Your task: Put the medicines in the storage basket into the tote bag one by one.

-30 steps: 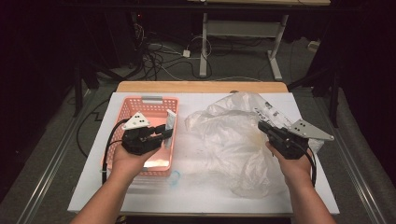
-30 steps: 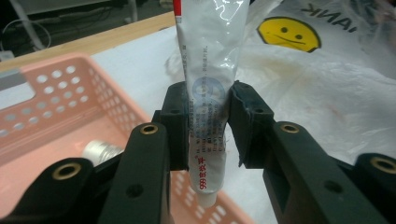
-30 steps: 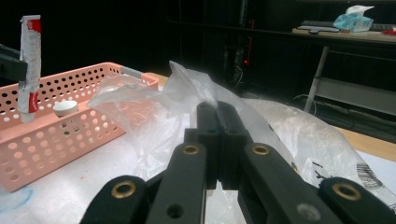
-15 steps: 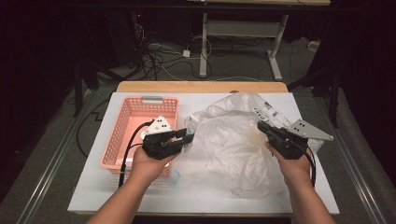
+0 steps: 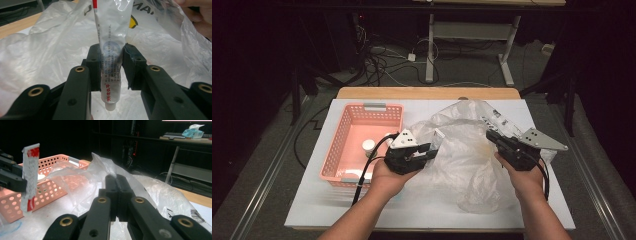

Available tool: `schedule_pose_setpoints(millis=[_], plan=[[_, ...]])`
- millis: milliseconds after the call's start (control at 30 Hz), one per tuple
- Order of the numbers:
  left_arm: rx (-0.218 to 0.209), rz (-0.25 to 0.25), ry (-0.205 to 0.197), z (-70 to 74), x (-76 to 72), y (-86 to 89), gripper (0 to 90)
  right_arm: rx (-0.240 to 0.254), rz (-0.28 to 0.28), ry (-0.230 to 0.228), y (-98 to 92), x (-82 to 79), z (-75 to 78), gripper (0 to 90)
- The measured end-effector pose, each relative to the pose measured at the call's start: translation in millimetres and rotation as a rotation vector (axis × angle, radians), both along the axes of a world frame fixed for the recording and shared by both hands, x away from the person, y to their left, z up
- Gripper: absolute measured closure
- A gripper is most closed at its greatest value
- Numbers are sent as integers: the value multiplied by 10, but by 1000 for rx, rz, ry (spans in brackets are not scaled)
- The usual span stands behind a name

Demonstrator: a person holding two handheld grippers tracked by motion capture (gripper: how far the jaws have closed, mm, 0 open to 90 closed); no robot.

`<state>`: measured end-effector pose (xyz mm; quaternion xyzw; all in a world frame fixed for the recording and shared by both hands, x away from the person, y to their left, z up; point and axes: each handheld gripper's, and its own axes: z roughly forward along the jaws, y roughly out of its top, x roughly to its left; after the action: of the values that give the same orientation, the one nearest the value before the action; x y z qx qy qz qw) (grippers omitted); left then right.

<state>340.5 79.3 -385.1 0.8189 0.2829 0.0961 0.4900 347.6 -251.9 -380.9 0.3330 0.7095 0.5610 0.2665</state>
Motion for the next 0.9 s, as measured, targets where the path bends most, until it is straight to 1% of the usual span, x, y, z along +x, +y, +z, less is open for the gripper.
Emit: schedule_pose_setpoints(millis=[100,233,500,633,900], plan=[[8,-15,-5,-24,-1,-110,680,0,1,-2,4,0,0,900],[13,-30,-2,-65,16,-243,679,1,3,-2,9,2,-2,900],[24,-42,-1,-187,87,-485,680,3,6,-3,13,1,-1,900],[30,-45,8,-250,131,-576,680,8,10,-1,15,-4,3,900],[37,-32,19,-340,235,-677,679,13,11,-3,8,-2,13,900]])
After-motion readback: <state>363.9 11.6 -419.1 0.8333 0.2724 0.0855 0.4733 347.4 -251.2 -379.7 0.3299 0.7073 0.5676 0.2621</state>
